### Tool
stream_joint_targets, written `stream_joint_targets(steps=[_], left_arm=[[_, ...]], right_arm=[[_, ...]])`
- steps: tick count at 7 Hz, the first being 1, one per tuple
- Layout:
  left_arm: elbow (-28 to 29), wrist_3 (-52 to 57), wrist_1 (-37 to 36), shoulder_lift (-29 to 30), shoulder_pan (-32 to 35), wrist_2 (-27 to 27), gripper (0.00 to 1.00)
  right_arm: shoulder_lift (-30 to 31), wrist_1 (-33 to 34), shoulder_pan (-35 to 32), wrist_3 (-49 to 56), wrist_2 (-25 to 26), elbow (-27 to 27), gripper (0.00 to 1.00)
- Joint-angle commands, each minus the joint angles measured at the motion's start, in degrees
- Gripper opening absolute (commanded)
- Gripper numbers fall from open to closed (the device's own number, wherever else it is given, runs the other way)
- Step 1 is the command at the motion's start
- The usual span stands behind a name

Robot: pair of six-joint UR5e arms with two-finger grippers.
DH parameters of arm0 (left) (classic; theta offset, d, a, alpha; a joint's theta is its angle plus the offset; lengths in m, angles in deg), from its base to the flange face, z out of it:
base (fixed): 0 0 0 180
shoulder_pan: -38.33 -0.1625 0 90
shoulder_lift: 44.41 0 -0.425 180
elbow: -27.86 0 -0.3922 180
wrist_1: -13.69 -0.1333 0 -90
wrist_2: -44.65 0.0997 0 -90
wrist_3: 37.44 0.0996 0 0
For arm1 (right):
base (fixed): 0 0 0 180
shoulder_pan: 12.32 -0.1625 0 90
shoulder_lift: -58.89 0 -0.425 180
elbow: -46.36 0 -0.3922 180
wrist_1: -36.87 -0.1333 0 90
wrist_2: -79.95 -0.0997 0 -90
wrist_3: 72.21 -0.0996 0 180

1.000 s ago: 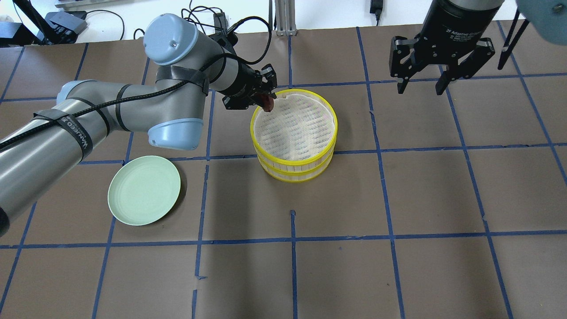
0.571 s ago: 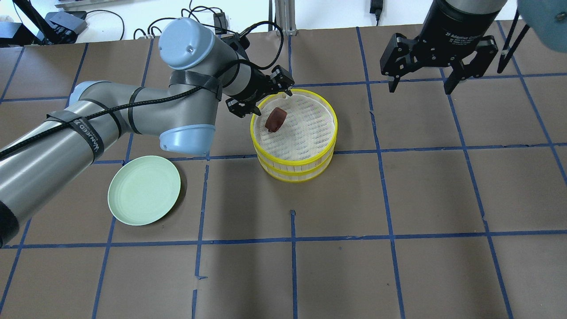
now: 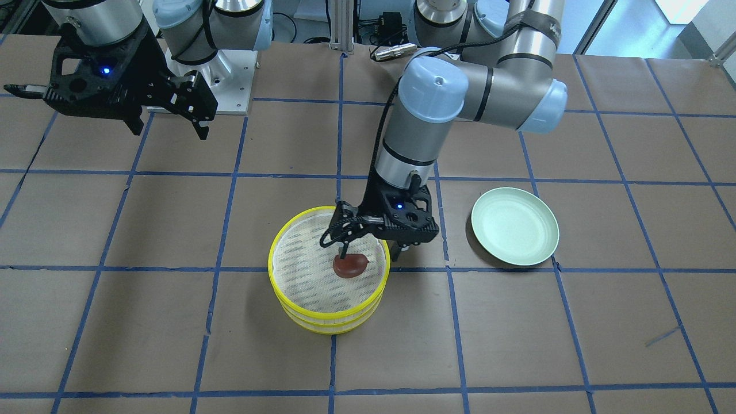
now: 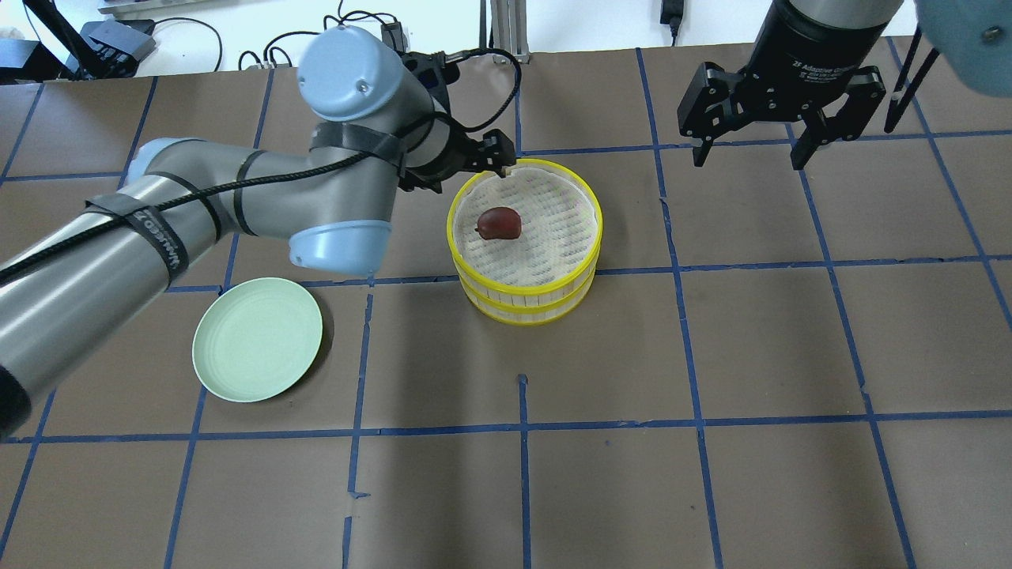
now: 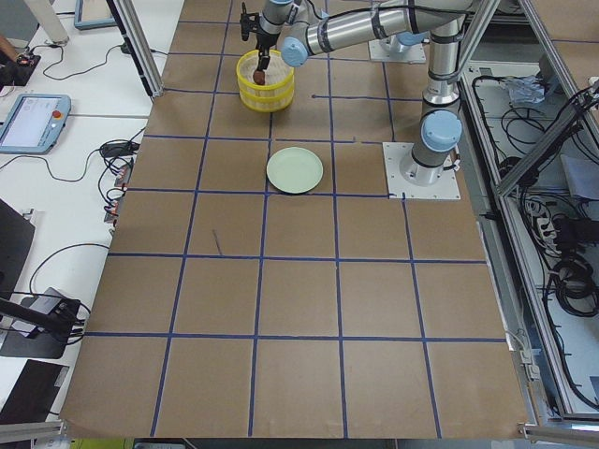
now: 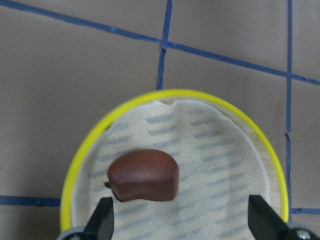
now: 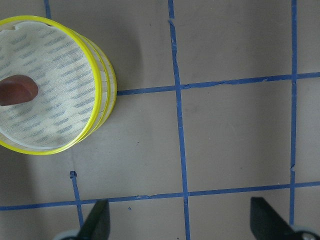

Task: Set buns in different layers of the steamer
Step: 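Drop the brown bun into the top tier by opening the left gripper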

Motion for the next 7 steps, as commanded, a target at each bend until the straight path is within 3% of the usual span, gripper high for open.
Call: stream_joint_targets(steps=[1,3,6,7], left_arm=[[5.76,9.79,17.69,-2.05,-8.23,0.12,1.00],[13.85,11.74,39.14,-6.08,-11.93,0.21,1.00],[13.88,15.01,54.13,-16.35,-15.90,1.00,1.00],[12.93,15.01,55.66,-17.34,-15.90,1.08,1.00]], right_arm=[[0.37,0.33,0.53,0.39,2.42,0.41,1.00],[0.46,0.24,0.36,1.01,2.28,0.41,1.00],[0.46,0.33,0.18,0.92,2.79,0.41,1.00],[0.46,0.33,0.01,0.92,2.28,0.41,1.00]])
